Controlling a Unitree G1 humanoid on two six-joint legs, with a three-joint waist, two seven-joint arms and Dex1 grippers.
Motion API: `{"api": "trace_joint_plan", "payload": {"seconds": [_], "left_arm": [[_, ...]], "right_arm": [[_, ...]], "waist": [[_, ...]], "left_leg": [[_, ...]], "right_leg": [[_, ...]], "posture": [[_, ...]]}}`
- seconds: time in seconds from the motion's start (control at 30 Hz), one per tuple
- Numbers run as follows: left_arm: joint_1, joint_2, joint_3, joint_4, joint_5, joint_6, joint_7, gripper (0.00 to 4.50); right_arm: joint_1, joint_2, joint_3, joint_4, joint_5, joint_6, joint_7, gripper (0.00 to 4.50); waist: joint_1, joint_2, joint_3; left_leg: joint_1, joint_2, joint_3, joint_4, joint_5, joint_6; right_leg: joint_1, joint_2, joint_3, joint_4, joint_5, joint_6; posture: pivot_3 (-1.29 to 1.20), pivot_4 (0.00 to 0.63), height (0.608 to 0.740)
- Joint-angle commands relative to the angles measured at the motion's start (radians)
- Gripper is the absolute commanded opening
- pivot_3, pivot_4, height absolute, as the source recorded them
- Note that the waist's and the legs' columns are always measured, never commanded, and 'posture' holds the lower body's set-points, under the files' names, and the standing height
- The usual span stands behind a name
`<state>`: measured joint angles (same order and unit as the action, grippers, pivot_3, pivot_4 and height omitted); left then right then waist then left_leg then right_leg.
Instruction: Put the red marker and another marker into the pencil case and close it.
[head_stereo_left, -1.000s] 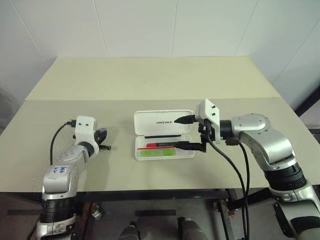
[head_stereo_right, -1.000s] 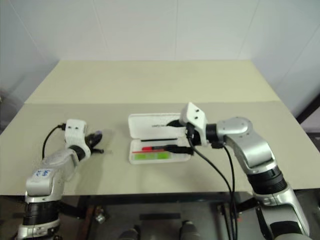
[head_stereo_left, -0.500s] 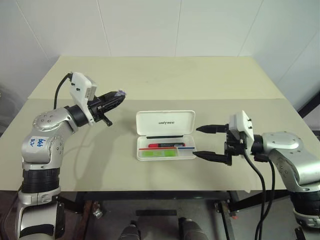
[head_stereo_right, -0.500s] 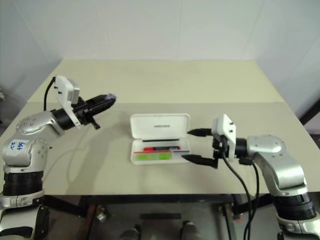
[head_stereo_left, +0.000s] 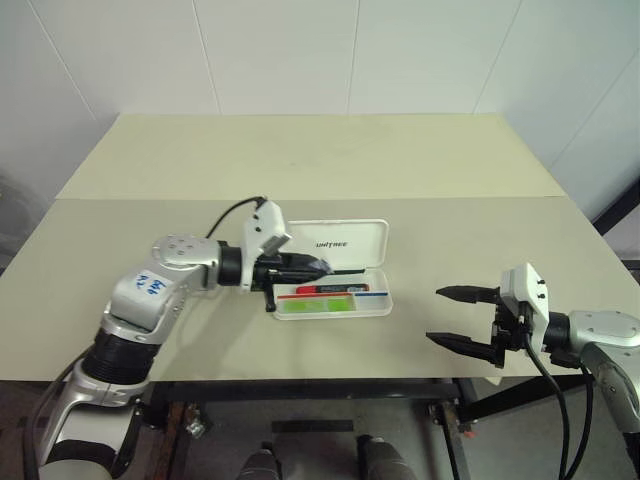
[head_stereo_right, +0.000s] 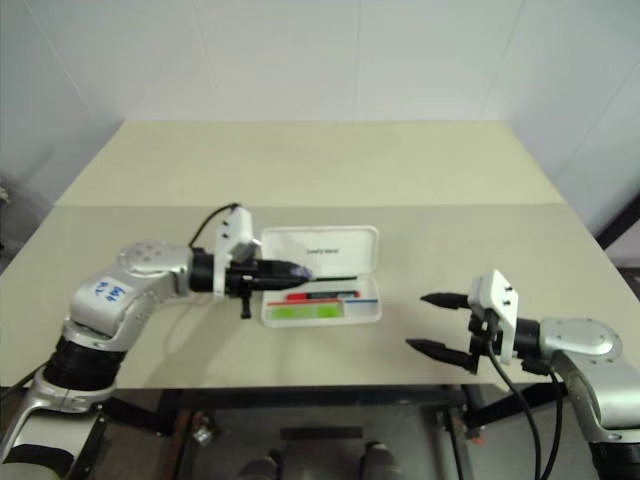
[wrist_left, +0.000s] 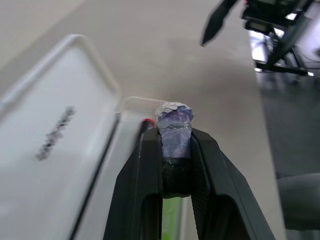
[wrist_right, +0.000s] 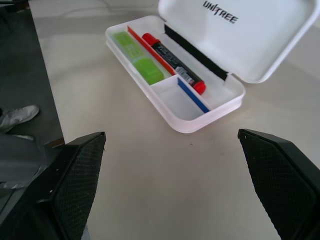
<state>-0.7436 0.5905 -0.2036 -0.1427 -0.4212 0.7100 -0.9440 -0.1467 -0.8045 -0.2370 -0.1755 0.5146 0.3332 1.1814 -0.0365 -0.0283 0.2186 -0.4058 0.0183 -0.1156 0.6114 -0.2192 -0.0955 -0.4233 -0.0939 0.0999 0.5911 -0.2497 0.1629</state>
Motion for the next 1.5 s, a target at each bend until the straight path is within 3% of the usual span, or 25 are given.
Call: {"api": "trace_joint_plan", "payload": {"seconds": [0.03, 0.27, 0.57, 0.97, 1.37, 1.5], "left_arm": [[-0.051, -0.028, -0.041, 0.033, 0.036, -0.022, -0.016, 0.40], [-0.107, -0.120, -0.153, 0.173, 0.137, -0.038, -0.016, 0.40], [-0.179, -0.250, -0.186, 0.307, 0.219, -0.053, 0.019, 0.40], [-0.206, -0.320, -0.207, 0.380, 0.287, -0.061, 0.015, 0.40], [-0.209, -0.352, -0.189, 0.398, 0.303, -0.060, 0.017, 4.32], [-0.202, -0.329, -0.175, 0.370, 0.298, -0.058, 0.010, 4.46]], "right_arm": [[-0.017, 0.004, -0.037, 0.036, 0.031, -0.066, 0.042, 4.50], [-0.095, -0.040, 0.019, 0.169, -0.024, -0.166, 0.147, 4.50], [-0.131, -0.018, 0.031, 0.170, -0.028, -0.162, 0.113, 4.50], [-0.095, -0.019, 0.015, 0.132, -0.017, -0.140, 0.052, 4.50], [-0.092, -0.020, 0.014, 0.133, -0.015, -0.136, 0.032, 4.50], [-0.096, -0.022, 0.015, 0.140, -0.016, -0.139, 0.031, 4.50]], "waist": [[-0.001, 0.000, 0.000], [-0.009, 0.000, 0.000], [-0.002, 0.000, 0.000], [0.001, 0.000, 0.001], [0.003, 0.000, 0.001], [0.002, 0.000, 0.001]], "left_leg": [[0.000, 0.000, 0.000, 0.001, 0.000, 0.000], [0.003, 0.000, 0.000, 0.002, 0.000, 0.000], [0.003, -0.001, 0.000, 0.001, -0.001, 0.001], [0.003, -0.001, 0.000, 0.002, -0.001, 0.001], [0.003, -0.001, 0.000, 0.002, -0.001, 0.001], [0.003, -0.001, 0.000, 0.002, -0.001, 0.001]], "right_leg": [[0.001, 0.000, 0.000, 0.000, -0.002, -0.004], [0.006, 0.000, 0.000, -0.002, -0.001, -0.004], [0.005, 0.000, 0.000, -0.002, -0.002, -0.003], [0.005, -0.001, 0.000, -0.002, -0.002, -0.002], [0.005, -0.001, 0.000, -0.002, -0.002, -0.002], [0.005, -0.001, 0.000, -0.002, -0.002, -0.002]], "posture": [[0.00, 0.150, 0.740], [0.00, 0.150, 0.740], [0.00, 0.150, 0.740], [0.00, 0.150, 0.740], [0.00, 0.150, 0.740], [0.00, 0.150, 0.740]]}}
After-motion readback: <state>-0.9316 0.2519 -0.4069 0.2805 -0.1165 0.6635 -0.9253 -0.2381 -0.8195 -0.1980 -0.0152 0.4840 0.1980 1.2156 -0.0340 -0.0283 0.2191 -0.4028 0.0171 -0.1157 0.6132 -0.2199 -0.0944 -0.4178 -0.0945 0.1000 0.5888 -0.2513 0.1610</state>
